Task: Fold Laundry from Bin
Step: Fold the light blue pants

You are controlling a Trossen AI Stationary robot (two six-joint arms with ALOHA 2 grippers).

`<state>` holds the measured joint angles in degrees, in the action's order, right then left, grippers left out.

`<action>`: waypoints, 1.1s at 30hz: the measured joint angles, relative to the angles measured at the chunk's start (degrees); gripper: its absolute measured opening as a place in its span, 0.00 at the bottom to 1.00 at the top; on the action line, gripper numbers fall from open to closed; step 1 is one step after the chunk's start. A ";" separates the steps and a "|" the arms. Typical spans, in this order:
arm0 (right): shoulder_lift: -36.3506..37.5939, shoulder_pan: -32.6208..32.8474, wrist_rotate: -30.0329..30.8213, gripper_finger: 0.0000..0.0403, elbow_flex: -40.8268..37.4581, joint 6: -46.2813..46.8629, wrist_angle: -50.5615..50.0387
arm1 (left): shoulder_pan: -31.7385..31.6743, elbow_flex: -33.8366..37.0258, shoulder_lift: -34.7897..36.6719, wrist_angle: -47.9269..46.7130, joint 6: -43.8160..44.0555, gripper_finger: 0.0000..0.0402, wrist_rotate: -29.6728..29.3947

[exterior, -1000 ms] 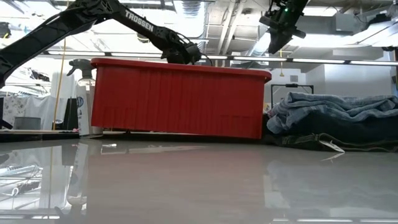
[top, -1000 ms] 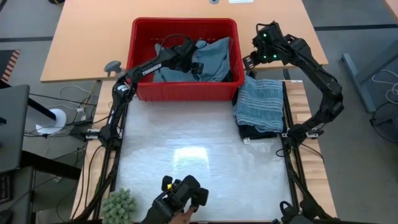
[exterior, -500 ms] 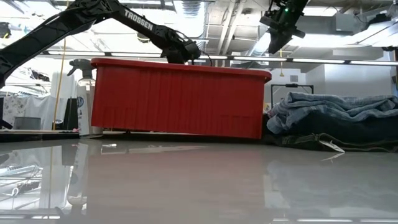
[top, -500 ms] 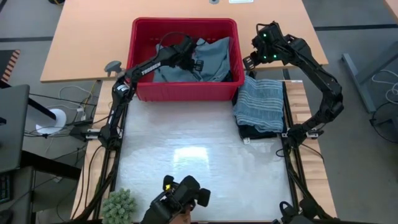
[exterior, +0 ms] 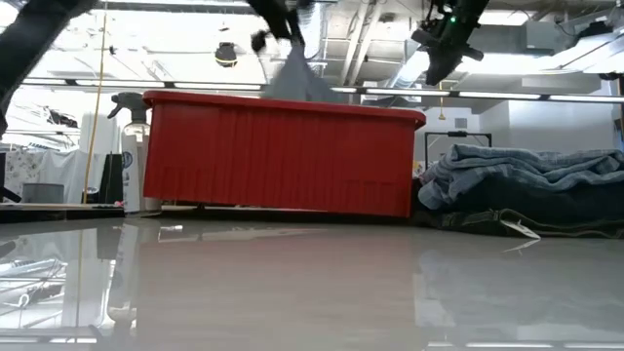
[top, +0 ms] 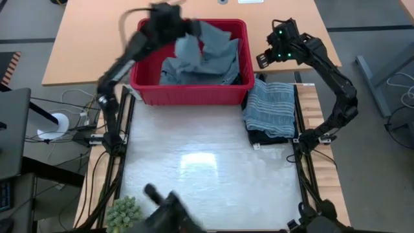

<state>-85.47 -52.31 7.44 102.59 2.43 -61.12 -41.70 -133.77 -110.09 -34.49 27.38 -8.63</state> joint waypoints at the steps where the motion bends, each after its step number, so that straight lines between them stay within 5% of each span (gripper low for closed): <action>1: 0.00 -0.41 -0.02 0.24 0.00 -0.07 0.17 | -0.01 -0.50 1.67 1.28 -0.40 0.00 0.32; 8: 0.00 -0.55 -2.68 0.24 0.00 -4.18 2.84 | 4.97 -1.25 13.78 16.44 -2.75 0.00 8.83; 17: -0.07 2.32 -23.70 0.24 0.04 -17.81 9.04 | 18.42 -1.19 22.13 31.87 -1.17 0.00 26.57; 22: -0.09 8.93 -30.12 0.24 0.04 -31.36 10.29 | 27.28 -1.23 23.74 29.04 -5.63 0.00 27.36; 28: -0.11 19.01 -27.08 0.24 0.04 -41.11 18.83 | 34.79 -1.12 23.12 23.07 -10.78 0.00 22.24; 33: -1.12 24.14 -12.50 0.25 0.12 -35.70 26.02 | 38.38 -1.12 22.84 20.99 -13.47 0.00 17.84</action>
<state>-86.59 -28.17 -5.05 102.70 -33.27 -35.10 -3.32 -134.89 -87.25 -13.50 13.91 9.21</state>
